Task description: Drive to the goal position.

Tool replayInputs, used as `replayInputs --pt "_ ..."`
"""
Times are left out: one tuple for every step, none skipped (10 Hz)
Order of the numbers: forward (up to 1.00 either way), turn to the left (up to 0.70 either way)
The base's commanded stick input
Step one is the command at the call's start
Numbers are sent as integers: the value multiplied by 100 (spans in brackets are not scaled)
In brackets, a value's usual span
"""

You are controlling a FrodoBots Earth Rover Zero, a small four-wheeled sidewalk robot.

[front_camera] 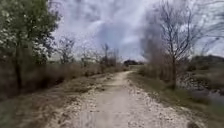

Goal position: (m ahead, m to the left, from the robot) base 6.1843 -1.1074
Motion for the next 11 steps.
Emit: replayInputs --pt "70 -21" --pt "70 -34" --pt "70 -6" --pt "70 0" --pt "70 0" --pt "70 0" --pt "70 0" --pt "70 0" --pt "70 0" --pt "70 0" --pt "70 0"
